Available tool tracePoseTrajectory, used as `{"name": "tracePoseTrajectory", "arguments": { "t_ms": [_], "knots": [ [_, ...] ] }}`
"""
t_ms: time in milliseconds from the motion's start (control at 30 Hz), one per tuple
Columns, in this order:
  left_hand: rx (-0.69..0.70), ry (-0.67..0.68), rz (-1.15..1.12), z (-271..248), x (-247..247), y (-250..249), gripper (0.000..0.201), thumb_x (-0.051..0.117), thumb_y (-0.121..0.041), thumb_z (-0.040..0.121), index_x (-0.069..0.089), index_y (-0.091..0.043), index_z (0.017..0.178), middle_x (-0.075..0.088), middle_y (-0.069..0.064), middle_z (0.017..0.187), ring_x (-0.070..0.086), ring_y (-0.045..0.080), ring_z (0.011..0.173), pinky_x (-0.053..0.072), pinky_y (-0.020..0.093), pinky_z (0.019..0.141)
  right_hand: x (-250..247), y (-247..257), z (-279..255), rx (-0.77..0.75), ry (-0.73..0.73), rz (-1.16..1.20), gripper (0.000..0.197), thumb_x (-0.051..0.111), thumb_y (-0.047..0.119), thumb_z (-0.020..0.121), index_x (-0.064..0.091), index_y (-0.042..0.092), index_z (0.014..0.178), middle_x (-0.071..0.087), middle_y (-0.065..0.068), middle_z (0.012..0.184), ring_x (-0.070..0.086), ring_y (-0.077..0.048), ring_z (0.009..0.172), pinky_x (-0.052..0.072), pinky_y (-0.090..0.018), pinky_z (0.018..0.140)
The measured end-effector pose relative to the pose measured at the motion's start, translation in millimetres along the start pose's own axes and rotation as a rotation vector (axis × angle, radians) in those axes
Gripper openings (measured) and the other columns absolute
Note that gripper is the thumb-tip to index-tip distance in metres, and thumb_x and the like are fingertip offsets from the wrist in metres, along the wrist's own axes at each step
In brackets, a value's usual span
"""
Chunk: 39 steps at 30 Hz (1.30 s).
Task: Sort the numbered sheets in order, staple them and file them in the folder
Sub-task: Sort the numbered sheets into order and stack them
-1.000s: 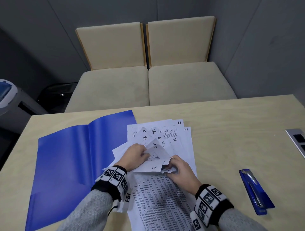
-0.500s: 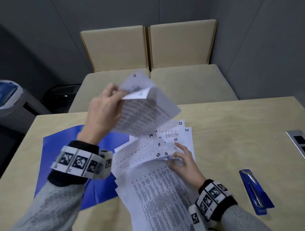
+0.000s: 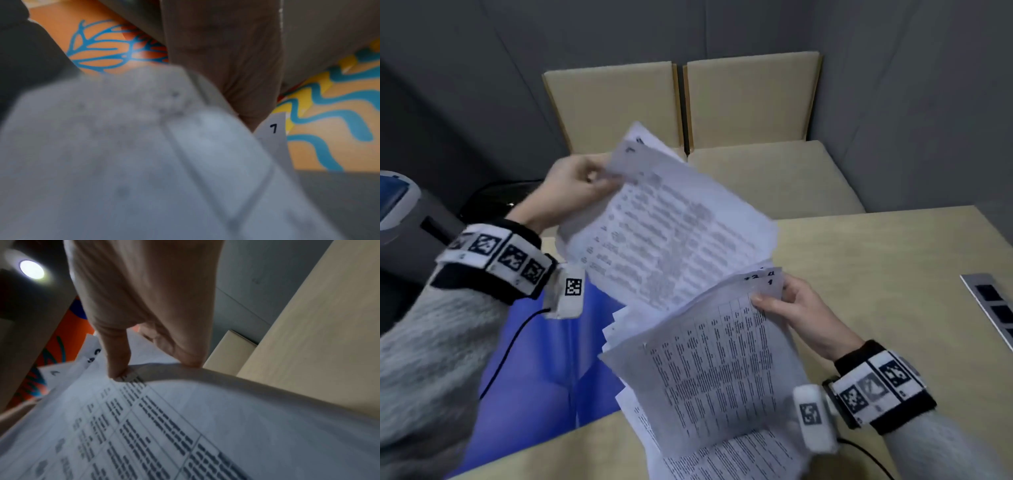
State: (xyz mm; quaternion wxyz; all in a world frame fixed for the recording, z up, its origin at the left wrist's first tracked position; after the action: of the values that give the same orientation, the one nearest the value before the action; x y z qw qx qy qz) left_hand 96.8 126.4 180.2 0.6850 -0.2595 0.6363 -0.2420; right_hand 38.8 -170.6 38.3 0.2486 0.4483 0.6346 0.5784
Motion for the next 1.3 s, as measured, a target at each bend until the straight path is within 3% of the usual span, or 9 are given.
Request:
{"name": "tracePoseTrajectory", "arguments": {
  "t_ms": [133, 300, 500, 633, 833, 933, 1067, 1233, 1300],
  "knots": [
    [-0.166, 0.332, 0.011, -9, 92, 49, 0.037, 0.056, -0.016, 0.095, 0.049, -0.013, 0.058, 0.05, -0.01, 0.044, 0.046, 0.005, 0.04, 0.036, 0.017, 0.042, 4, -6, 4, 0.032, 0.038, -0.019, 0.023, 0.058, -0.002, 0.086, 0.061, 0.007, 0.107, 0.075, -0.001, 0.094, 0.071, -0.014, 0.085, 0.054, -0.02, 0.07],
    [-0.242, 0.554, -0.025, -34, 176, 85, 0.027, 0.051, -0.021, 0.089, 0.049, -0.019, 0.062, 0.051, -0.003, 0.058, 0.047, 0.018, 0.051, 0.041, 0.031, 0.052, 3, -58, 16, 0.117, -0.005, -0.123, 0.02, 0.06, 0.002, 0.088, 0.063, 0.01, 0.106, 0.073, -0.003, 0.095, 0.069, -0.018, 0.09, 0.054, -0.029, 0.079],
    [-0.087, 0.54, 0.056, -44, 212, 70, 0.014, 0.051, -0.013, 0.091, 0.056, -0.008, 0.079, 0.052, -0.001, 0.083, 0.054, 0.016, 0.072, 0.048, 0.033, 0.07, 3, -82, 32, -0.002, -0.141, -0.682, 0.012, 0.071, 0.036, 0.081, 0.063, 0.028, 0.08, 0.034, 0.015, 0.139, 0.022, -0.001, 0.125, 0.02, -0.036, 0.105],
    [0.089, 0.522, 0.053, -56, 225, 55, 0.017, 0.051, -0.006, 0.09, 0.068, -0.004, 0.092, 0.045, 0.0, 0.096, 0.053, 0.02, 0.08, 0.045, 0.031, 0.076, 8, -90, 40, -0.034, -0.16, -0.697, 0.01, 0.071, 0.03, 0.081, 0.062, 0.031, 0.076, 0.025, 0.014, 0.15, 0.018, -0.012, 0.138, 0.023, -0.048, 0.111],
    [0.112, 0.347, -0.056, -84, 226, 47, 0.038, 0.052, -0.053, 0.087, 0.051, -0.026, 0.114, 0.046, -0.009, 0.112, 0.052, 0.008, 0.1, 0.044, 0.03, 0.087, 4, -97, 43, 0.021, -0.169, -0.471, 0.006, 0.068, 0.014, 0.081, 0.064, 0.019, 0.079, 0.064, -0.001, 0.096, 0.061, -0.017, 0.093, 0.048, -0.045, 0.091],
    [-0.002, 0.276, -0.149, -90, 219, 58, 0.071, 0.068, -0.059, 0.071, 0.03, -0.034, 0.126, 0.047, -0.01, 0.119, 0.056, 0.006, 0.095, 0.045, 0.028, 0.085, 0, -93, 41, 0.017, -0.212, -0.457, 0.013, 0.063, 0.017, 0.088, 0.057, 0.012, 0.078, 0.061, -0.003, 0.072, 0.054, -0.012, 0.067, 0.044, -0.033, 0.067],
    [-0.045, 0.345, 0.112, -90, 225, 71, 0.046, 0.066, -0.033, 0.078, 0.042, -0.028, 0.117, 0.06, 0.002, 0.078, 0.058, 0.026, 0.079, 0.05, 0.041, 0.076, -1, -95, 37, 0.023, -0.218, -0.463, 0.009, 0.062, 0.017, 0.088, 0.054, 0.014, 0.088, 0.063, -0.008, 0.085, 0.058, -0.013, 0.078, 0.047, -0.034, 0.074],
    [-0.042, 0.377, -0.162, -88, 211, 55, 0.027, 0.062, -0.024, 0.078, 0.058, -0.019, 0.104, 0.067, -0.002, 0.089, 0.06, 0.013, 0.078, 0.053, 0.034, 0.079, -8, -74, 22, 0.137, -0.094, -0.368, 0.064, 0.069, 0.011, 0.083, 0.031, 0.036, 0.129, 0.057, 0.002, 0.107, 0.06, -0.004, 0.094, 0.05, -0.013, 0.074],
    [-0.092, 0.434, -0.356, -79, 205, 46, 0.019, 0.064, -0.01, 0.082, 0.059, -0.015, 0.1, 0.068, -0.011, 0.088, 0.063, 0.004, 0.075, 0.052, 0.023, 0.07, -7, -64, 21, 0.186, 0.011, -0.478, 0.061, 0.068, 0.023, 0.084, 0.035, 0.035, 0.134, 0.06, 0.0, 0.117, 0.062, -0.011, 0.105, 0.053, -0.03, 0.09]
  ]
}}
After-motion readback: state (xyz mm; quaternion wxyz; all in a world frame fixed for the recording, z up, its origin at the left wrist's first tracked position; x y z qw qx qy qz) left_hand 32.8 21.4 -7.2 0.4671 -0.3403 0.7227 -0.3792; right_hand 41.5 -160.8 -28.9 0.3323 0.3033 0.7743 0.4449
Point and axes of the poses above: each hand's wrist, its own z-axis towards the middle knuckle, its own x-axis out of the palm, y = z × x, the point moved 10 cm from there along z, towards the middle knuckle
